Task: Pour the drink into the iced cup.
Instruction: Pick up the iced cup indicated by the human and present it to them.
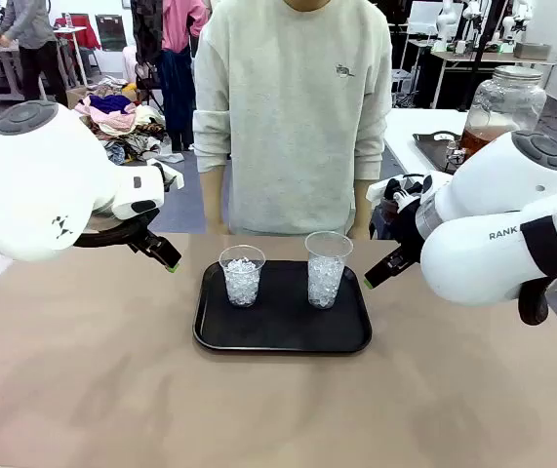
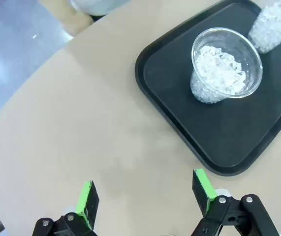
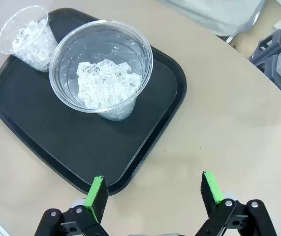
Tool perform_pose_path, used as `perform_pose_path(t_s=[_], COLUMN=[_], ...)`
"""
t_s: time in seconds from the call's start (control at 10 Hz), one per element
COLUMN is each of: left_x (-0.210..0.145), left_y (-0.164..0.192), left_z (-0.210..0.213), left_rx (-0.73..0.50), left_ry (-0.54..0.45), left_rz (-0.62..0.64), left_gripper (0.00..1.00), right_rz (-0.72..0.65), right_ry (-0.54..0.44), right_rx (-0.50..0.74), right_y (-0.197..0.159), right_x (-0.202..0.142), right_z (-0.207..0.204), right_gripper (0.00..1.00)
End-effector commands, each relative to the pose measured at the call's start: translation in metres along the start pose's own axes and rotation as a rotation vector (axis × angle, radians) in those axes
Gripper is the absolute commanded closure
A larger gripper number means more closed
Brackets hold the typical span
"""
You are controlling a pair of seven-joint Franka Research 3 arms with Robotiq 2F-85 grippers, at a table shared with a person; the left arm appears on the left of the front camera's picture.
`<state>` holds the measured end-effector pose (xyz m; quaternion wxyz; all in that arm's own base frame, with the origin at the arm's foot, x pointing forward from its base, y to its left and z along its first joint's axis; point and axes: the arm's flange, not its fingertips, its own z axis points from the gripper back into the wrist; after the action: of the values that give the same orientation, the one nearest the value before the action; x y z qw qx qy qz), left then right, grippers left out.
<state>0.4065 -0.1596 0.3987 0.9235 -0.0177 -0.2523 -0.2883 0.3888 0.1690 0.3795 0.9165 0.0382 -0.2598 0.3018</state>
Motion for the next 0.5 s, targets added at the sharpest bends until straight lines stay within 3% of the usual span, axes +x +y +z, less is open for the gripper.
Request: perform_pose_path(t_s=[0.0, 0.4], left_x=[-0.0011, -0.0011], left_y=[0.0016, 0.0016], left_z=[-0.0003, -0.0003], left_rx=[0.001, 0.001], left_ry=[-0.001, -0.001], left_rz=[0.001, 0.001], left_gripper=[0.00, 0.00], right_rz=[-0.003, -0.003], right_ry=[-0.001, -0.001], right_rx=[0.000, 0.000], right_y=[-0.0025, -0.0025], right_x=[-0.0004, -0.0004], right_z=[0.0002, 0.0002], right_gripper=[0.00, 0.00])
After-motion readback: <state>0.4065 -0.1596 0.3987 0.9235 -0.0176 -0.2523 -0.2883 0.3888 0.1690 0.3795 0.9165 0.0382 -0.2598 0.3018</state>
